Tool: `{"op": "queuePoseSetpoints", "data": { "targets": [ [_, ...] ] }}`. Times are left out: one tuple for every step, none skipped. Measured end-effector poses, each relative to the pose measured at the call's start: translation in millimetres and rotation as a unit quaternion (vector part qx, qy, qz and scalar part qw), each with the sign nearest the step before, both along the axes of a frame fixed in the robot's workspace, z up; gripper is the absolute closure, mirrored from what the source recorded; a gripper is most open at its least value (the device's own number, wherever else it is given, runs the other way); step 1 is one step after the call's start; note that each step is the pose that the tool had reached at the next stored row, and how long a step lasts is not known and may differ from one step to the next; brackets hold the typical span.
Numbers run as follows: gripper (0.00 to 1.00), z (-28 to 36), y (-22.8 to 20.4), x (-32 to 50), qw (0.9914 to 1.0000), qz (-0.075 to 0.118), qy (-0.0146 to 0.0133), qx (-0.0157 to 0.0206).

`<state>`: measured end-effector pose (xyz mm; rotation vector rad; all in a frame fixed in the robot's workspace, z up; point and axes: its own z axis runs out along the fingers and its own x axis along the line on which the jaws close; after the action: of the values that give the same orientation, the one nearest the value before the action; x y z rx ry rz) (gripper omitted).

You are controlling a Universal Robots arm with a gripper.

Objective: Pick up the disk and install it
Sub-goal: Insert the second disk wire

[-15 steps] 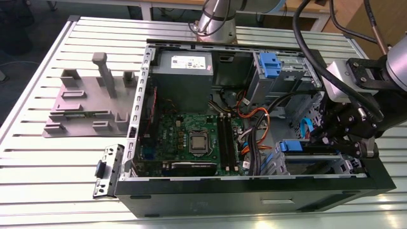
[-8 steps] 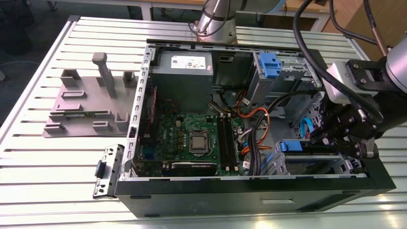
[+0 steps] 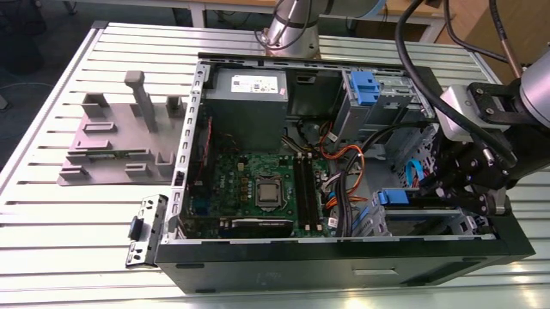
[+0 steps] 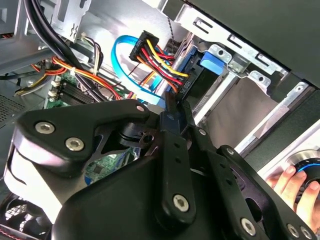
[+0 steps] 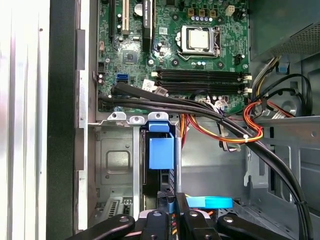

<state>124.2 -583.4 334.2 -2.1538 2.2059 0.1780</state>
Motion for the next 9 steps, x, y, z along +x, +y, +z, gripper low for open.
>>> {"op": "queuePoseSetpoints", "data": {
  "targets": [
    [0.8, -0.2, 0.0, 0.1, 1.0, 0.0, 0.0, -0.0006],
    [0.8, -0.4, 0.0, 0.1, 1.0, 0.0, 0.0, -0.0009],
    [0.8, -0.6, 0.1, 0.2, 1.0, 0.0, 0.0, -0.0012],
    [0.8, -1.0, 0.0, 0.2, 1.0, 0.0, 0.0, -0.0012],
    [0.8, -1.6, 0.0, 0.2, 1.0, 0.0, 0.0, -0.0012],
    [0.8, -2.2, 0.0, 0.2, 1.0, 0.0, 0.0, -0.0012],
    [0.8, -2.7, 0.0, 0.2, 1.0, 0.0, 0.0, -0.0011],
    [0.8, -3.4, 0.0, 0.2, 1.0, 0.0, 0.0, -0.001],
    [0.8, -3.9, 0.0, 0.2, 1.0, 0.0, 0.0, -0.0011]
  ]
}}
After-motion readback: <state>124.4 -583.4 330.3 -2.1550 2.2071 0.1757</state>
